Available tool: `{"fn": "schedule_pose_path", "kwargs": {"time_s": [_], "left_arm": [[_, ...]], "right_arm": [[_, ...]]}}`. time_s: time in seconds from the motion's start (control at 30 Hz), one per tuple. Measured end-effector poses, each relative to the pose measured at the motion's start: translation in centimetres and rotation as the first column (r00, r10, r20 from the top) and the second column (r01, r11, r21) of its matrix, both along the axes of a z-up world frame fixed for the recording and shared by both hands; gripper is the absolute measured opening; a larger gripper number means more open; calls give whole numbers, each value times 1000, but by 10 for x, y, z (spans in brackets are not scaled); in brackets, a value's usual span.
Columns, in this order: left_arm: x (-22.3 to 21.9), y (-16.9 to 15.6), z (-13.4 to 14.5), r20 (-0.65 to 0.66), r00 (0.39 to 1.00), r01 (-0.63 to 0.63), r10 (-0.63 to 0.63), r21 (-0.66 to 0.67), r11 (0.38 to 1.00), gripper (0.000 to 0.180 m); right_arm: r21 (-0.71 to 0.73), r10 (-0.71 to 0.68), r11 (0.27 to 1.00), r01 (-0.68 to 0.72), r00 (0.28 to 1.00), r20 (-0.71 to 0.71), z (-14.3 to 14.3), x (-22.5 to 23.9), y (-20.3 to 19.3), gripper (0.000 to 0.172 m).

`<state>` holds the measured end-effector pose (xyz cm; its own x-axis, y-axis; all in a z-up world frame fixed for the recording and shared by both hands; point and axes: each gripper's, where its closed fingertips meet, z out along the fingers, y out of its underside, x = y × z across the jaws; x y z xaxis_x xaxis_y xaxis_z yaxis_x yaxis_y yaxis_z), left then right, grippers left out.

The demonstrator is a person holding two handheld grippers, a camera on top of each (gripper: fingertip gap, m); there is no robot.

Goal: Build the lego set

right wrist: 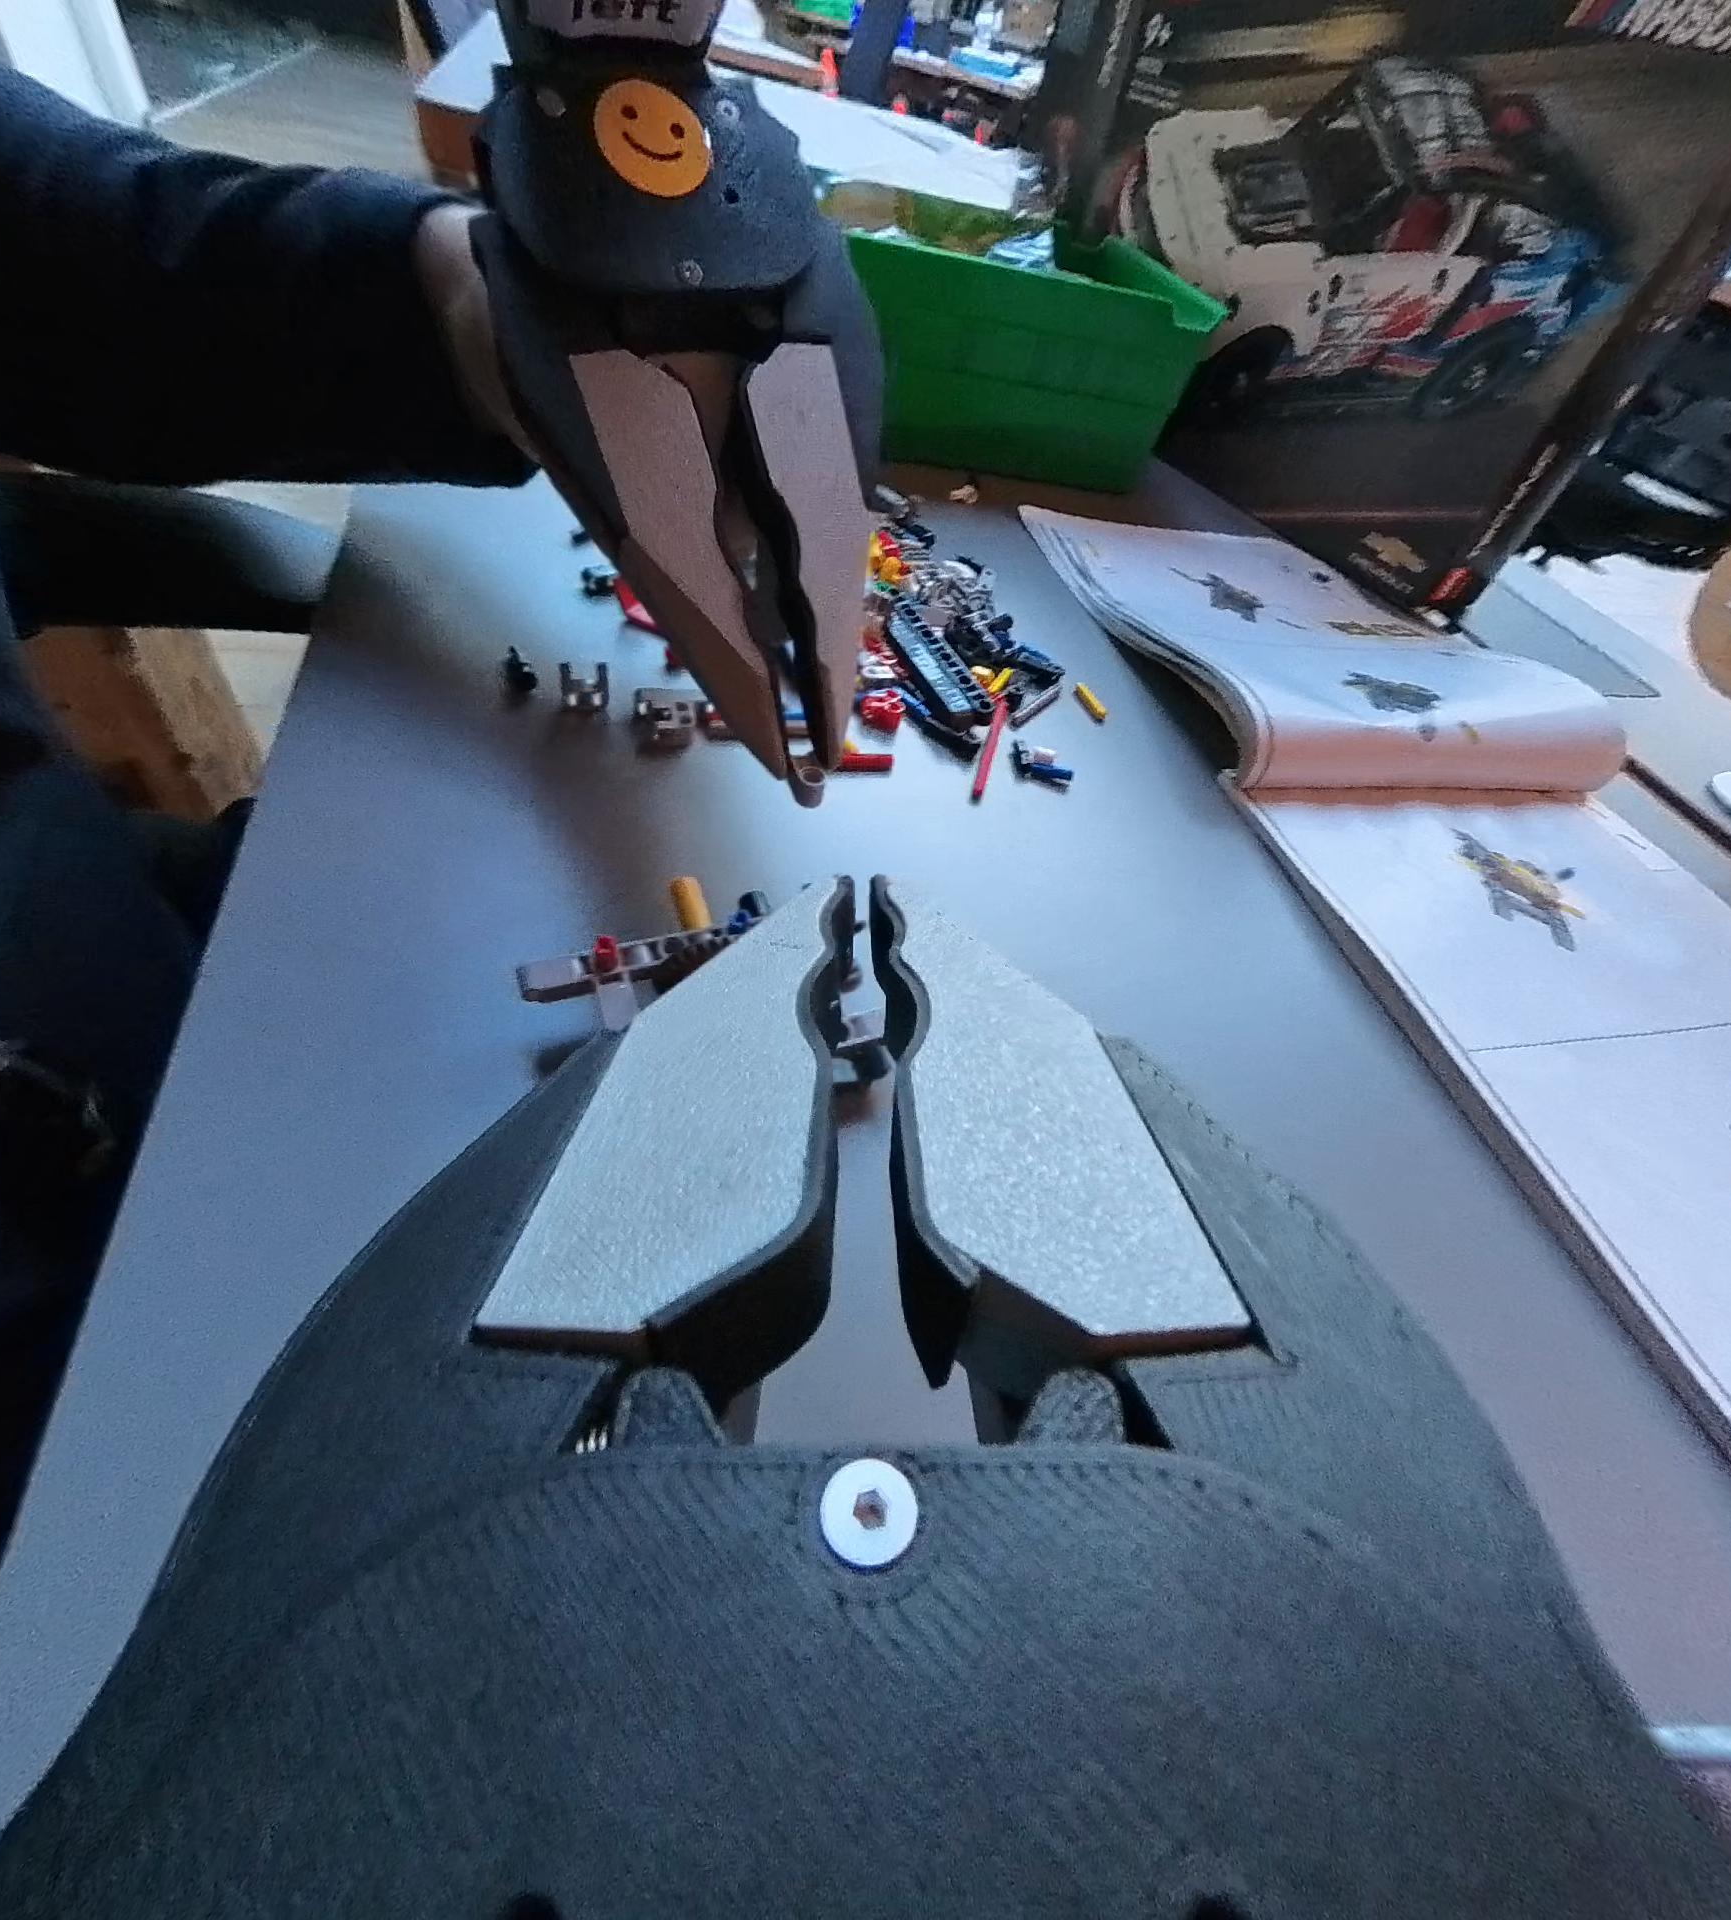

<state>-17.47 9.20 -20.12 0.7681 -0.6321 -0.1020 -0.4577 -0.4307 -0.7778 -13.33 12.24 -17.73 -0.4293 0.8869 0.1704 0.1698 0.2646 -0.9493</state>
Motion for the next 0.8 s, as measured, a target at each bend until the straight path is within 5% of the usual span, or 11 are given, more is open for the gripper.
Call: {"fn": "schedule_pose_path", "kwargs": {"time_s": [0.8], "left_arm": [[36, 0, -9, -65, 998, 10, -15, -76, 997, 5]], "right_arm": [[75, 155, 981, -177, 960, 232, -28, -7, -26, 5]]}}
